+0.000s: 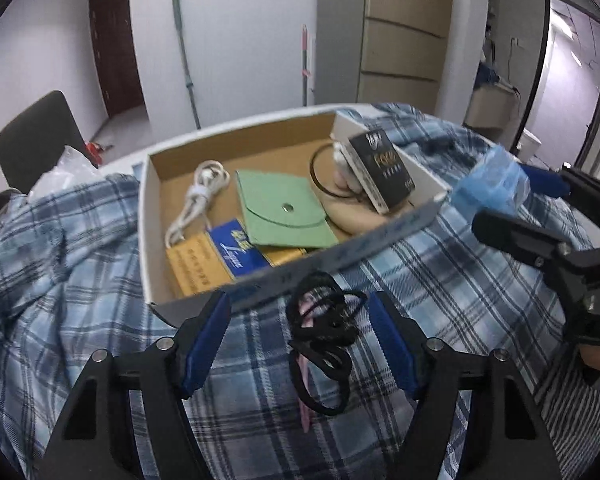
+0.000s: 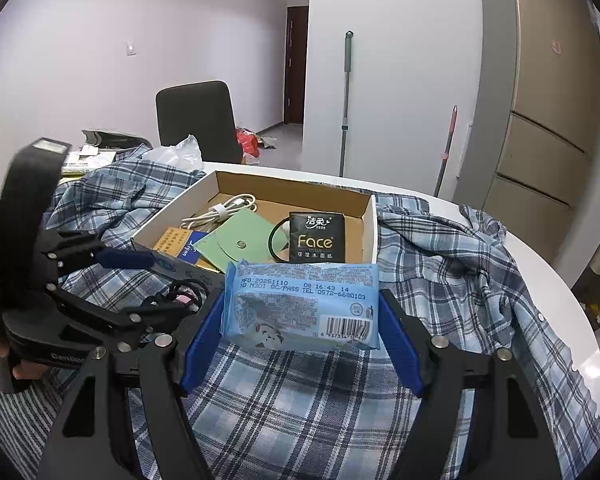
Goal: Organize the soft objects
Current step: 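Grasp the black cord with the left gripper and lift it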
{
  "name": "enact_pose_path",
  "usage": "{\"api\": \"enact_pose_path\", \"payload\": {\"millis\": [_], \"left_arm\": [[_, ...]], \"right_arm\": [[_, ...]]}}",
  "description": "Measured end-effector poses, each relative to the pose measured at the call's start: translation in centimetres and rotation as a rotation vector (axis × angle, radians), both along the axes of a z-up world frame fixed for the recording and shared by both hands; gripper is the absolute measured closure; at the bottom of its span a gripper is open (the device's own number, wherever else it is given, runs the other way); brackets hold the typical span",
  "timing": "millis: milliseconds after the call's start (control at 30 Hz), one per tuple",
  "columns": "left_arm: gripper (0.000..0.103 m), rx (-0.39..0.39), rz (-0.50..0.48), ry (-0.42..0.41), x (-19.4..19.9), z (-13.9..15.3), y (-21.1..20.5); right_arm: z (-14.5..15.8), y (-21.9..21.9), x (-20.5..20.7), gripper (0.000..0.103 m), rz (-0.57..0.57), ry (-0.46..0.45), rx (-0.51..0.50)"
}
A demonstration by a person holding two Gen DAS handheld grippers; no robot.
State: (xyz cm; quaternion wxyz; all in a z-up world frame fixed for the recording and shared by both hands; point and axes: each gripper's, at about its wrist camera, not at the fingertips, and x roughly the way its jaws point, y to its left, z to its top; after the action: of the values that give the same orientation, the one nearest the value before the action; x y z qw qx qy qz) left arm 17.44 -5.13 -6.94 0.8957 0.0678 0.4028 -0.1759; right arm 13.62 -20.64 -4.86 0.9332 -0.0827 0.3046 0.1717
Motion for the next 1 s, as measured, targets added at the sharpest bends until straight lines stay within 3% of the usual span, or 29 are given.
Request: {"api": "enact_pose_path", "payload": {"millis": [100, 167, 267, 367, 400, 833, 1000], "left_arm": [[0.030, 0.008, -0.012, 0.051, 0.4, -0.8, -0.3], [0.038, 0.011, -0.015, 0.075, 0.7, -1.2, -0.5], [0.057, 0.011, -0.017, 0.114, 1.3, -1.9, -0.6], [0.081, 0.003, -0.009, 0.104, 1.2, -1.7, -0.6], [0.093, 0.003, -0.004, 0.090, 1.1, -1.5, -0.5], [0.093, -0.077, -0.010, -0.187, -2.8, 3.0, 1.0], [0.093, -0.048, 0.031, -0.239, -3.5, 4.4, 0.8]], "right_arm": [[0.0, 0.0, 0.0, 0.030, 0.001, 0.002, 0.002], [-0.1, 0.0, 0.0, 0.030, 0.002, 0.005, 0.002], [-0.1, 0.0, 0.1, 0.030, 0.000, 0.009, 0.002], [-0.1, 0.0, 0.1, 0.030, -0.003, 0.010, 0.003], [0.0, 0.0, 0.1, 0.030, -0.003, 0.010, 0.004], [0.1, -0.1, -0.1, 0.030, -0.009, -0.005, 0.007], [0.3, -0.1, -0.4, 0.030, -0.010, -0.019, 0.010]]}}
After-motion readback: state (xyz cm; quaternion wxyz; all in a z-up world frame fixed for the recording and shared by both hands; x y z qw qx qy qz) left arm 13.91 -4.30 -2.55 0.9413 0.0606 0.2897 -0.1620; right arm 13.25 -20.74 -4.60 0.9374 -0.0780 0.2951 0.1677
